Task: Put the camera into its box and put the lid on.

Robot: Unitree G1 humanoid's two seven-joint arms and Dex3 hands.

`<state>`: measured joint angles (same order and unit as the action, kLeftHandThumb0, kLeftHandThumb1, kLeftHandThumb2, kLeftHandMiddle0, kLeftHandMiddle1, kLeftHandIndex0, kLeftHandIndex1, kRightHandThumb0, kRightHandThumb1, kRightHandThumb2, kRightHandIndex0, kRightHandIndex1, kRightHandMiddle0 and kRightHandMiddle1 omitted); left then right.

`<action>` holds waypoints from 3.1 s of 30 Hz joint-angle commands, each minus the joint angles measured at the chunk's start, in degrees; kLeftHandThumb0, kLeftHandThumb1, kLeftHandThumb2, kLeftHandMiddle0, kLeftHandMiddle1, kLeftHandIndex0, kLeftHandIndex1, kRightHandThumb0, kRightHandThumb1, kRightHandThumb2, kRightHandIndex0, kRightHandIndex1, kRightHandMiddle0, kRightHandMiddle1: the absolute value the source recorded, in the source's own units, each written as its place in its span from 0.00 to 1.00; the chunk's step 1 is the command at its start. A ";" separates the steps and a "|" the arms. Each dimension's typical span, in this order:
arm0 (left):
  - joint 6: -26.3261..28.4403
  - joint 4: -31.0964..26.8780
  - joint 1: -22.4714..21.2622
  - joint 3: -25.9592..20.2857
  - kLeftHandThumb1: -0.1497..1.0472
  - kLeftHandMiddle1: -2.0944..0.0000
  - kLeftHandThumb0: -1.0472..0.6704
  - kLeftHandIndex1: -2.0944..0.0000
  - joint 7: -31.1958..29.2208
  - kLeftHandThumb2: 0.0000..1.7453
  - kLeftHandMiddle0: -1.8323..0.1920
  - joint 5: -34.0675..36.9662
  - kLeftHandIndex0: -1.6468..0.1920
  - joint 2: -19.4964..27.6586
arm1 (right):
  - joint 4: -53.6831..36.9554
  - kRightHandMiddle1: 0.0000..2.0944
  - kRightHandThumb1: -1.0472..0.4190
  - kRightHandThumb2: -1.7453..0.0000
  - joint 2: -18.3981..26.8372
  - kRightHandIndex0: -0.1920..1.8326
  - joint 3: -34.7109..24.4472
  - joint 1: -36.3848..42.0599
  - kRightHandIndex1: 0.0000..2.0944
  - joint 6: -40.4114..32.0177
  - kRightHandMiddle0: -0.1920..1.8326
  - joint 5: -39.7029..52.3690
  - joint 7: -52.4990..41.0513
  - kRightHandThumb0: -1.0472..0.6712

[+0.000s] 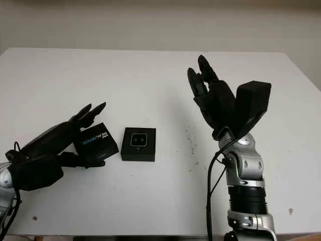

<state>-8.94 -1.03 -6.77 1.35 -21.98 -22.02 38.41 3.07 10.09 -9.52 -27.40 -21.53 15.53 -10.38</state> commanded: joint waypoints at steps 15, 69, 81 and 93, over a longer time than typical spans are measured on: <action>-3.24 6.51 -4.76 3.45 0.90 0.97 0.24 0.96 1.71 0.03 0.92 -6.19 0.93 1.51 | -2.22 0.04 0.00 0.82 -1.04 0.01 0.07 0.96 0.02 0.30 0.07 0.21 1.08 0.25; -5.71 0.49 -15.13 -1.21 1.00 0.35 0.53 0.44 -0.27 0.07 0.76 8.93 0.76 -0.22 | -0.39 0.03 0.00 0.79 -2.12 0.02 1.22 1.42 0.02 1.86 0.06 0.03 1.13 0.28; 13.47 -10.21 -17.46 2.01 1.00 0.27 0.50 0.40 -10.09 0.08 0.74 16.59 0.76 -4.46 | -0.22 0.03 0.00 0.78 -2.64 0.02 1.38 1.84 0.03 3.09 0.05 -0.74 1.32 0.27; 14.79 -8.25 -15.07 6.14 1.00 0.18 0.49 0.32 -6.38 0.09 0.76 14.01 0.81 -11.61 | -0.10 0.00 0.00 0.63 -5.91 0.00 -0.99 0.47 0.00 6.91 0.00 0.60 5.13 0.16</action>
<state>5.68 -8.84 -22.40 6.88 -28.98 -7.51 27.24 2.99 4.53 -10.01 -25.56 -15.67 15.80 -5.53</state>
